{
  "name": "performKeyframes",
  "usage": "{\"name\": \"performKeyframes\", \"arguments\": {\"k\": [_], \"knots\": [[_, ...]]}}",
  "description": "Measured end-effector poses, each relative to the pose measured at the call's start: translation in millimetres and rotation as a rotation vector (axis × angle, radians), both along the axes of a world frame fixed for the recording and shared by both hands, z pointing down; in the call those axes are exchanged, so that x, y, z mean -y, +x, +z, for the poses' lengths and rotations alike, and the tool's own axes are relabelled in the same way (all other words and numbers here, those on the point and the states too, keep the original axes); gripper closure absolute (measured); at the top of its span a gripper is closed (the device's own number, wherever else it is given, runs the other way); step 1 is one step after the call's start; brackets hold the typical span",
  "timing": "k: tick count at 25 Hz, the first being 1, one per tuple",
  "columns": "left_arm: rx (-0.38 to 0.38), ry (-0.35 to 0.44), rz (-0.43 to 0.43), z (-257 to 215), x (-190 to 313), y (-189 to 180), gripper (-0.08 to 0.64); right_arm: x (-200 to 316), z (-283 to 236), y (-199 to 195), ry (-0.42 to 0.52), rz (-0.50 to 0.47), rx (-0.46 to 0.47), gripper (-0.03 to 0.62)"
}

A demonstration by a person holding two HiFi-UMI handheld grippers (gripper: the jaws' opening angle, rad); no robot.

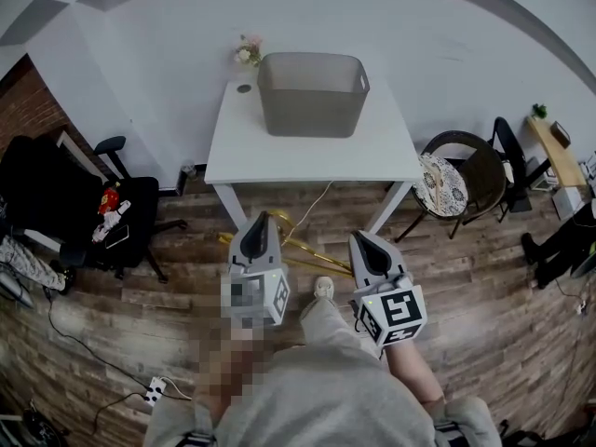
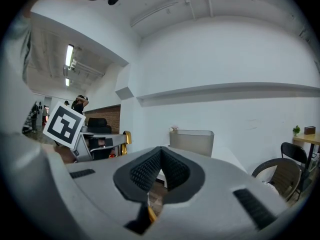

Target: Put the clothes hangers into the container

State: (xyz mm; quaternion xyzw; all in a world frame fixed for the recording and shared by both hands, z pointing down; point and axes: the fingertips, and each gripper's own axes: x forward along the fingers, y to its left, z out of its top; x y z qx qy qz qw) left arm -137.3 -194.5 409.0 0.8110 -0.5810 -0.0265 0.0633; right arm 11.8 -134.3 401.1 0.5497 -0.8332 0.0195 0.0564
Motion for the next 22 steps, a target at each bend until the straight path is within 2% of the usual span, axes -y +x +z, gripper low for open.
{"name": "performKeyframes", "arguments": {"k": [11,22], "knots": [[0.0,0.015,-0.035,-10.3,96.3,13.9,0.54,95.5,-8.2,10.4,0.016,-0.05,0.003,0.594],[0.011,0.067,-0.025,-39.3,203.9,45.9,0.54,186.7,-13.9,28.9,0.014,-0.084,0.0,0.594]]}}
